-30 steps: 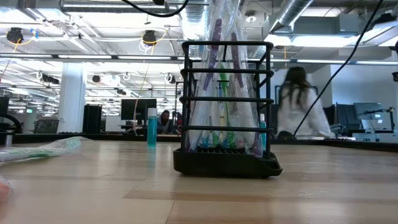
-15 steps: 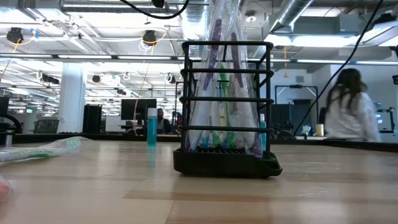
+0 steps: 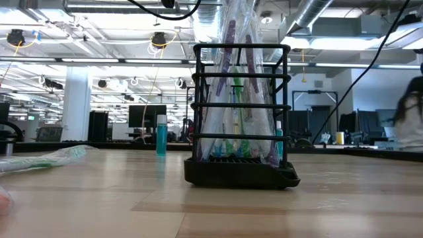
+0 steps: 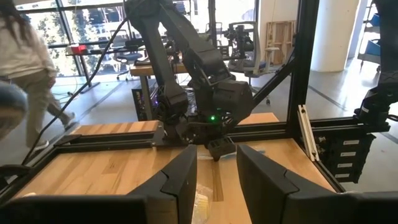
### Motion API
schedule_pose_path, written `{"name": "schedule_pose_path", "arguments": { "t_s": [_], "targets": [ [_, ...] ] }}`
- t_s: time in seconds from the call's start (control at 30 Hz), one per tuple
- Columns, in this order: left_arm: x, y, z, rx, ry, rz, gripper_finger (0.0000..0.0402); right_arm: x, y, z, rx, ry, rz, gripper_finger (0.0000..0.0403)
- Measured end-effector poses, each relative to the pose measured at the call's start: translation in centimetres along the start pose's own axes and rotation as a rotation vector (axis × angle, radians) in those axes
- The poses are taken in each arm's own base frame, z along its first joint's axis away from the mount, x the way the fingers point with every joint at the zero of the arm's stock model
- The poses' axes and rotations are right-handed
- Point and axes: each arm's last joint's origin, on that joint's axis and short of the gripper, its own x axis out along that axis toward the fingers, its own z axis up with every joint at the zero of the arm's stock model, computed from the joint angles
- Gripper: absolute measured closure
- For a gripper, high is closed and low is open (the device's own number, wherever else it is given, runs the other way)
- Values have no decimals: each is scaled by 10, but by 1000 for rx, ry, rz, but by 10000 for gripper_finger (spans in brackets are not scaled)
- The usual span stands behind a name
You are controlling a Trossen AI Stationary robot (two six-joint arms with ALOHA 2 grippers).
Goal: Pick & Place toothbrushing station
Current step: Put the blue toothbrush into the black mesh organizer
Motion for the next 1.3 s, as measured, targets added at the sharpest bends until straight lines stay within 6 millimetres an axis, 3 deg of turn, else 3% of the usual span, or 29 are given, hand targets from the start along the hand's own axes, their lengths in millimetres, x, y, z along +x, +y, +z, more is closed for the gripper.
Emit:
{"name": "schedule_pose_path", "arguments": {
  "t_s": [0.17, 0.47, 0.8, 1.3],
  "targets": [
    [0, 0, 0, 0, 0, 0, 294, 0, 1, -1, -33, 4, 17, 392],
    [0, 0, 0, 0, 1, 0, 294, -7, 3, -1, -71, -26, -3, 399],
    [0, 0, 0, 0, 1, 0, 294, -20, 15, -5, -133, -116, 104, 402],
    [0, 0, 0, 0, 1, 0, 294, -68, 45, -15, -304, -380, 349, 403]
  ]
}}
